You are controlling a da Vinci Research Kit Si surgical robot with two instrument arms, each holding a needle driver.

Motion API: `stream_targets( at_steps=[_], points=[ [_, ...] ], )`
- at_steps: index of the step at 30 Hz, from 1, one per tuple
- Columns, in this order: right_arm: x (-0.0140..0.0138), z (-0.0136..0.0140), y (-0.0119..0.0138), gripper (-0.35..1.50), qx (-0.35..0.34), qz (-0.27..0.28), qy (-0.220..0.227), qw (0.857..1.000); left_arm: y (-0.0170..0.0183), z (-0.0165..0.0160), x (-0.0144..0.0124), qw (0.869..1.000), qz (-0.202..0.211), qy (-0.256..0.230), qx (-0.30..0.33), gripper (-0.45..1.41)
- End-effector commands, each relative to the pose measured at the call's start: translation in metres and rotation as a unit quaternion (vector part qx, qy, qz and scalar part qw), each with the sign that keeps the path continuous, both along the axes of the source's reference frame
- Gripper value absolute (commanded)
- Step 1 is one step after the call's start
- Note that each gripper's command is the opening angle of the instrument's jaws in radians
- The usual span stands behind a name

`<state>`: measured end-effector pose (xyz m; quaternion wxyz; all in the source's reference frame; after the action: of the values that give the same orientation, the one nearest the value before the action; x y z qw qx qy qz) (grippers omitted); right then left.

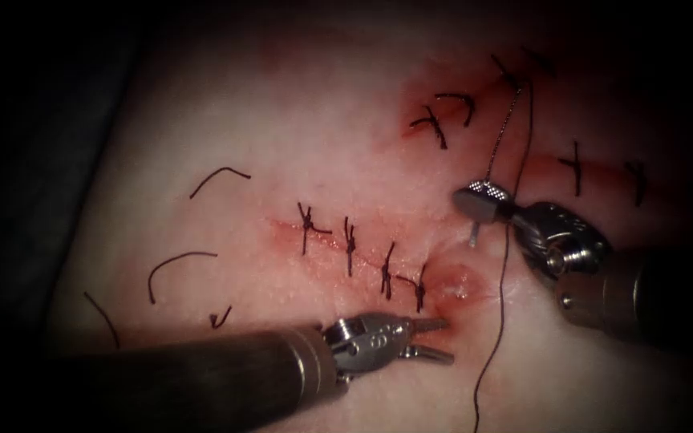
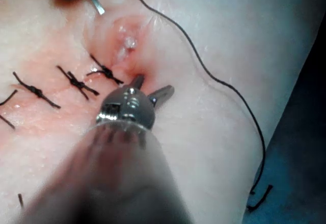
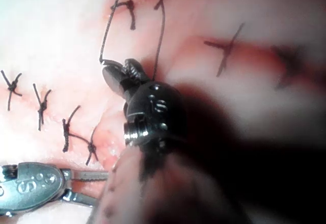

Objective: Wound Closure
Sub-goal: Throw the needle though the top of the incision with the right tool.

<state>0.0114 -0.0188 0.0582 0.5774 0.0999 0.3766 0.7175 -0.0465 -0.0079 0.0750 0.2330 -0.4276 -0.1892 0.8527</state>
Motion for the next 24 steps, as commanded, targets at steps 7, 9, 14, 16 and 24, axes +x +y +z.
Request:
stream_targets(
  at_steps=[7, 9, 14, 16, 24],
  points=[
    [0.0018, 0.0010, -0.0022, -0.35, 0.110, -0.024, 0.075, 0.991, -0.0002, 0.0009, -0.0004, 1.000, 0.002, -0.002, 0.001, 0.14],
    [0.0020, 0.0011, -0.0025, -0.35, 0.117, -0.028, 0.081, 0.989, -0.0001, 0.0008, -0.0004, 1.000, 0.002, -0.002, 0.001, 0.14],
    [0.0024, 0.0007, -0.0040, -0.35, 0.146, -0.037, 0.117, 0.982, 0.0002, 0.0010, 0.0000, 1.000, 0.003, -0.004, 0.002, 0.14],
    [0.0027, 0.0004, -0.0042, -0.35, 0.156, -0.046, 0.128, 0.978, 0.0003, 0.0012, 0.0001, 1.000, 0.003, -0.004, 0.002, 0.14],
    [0.0044, -0.0009, -0.0066, -0.35, 0.185, -0.083, 0.158, 0.967, 0.0012, 0.0017, 0.0013, 1.000, 0.009, -0.011, 0.005, 0.14]
  ],
)
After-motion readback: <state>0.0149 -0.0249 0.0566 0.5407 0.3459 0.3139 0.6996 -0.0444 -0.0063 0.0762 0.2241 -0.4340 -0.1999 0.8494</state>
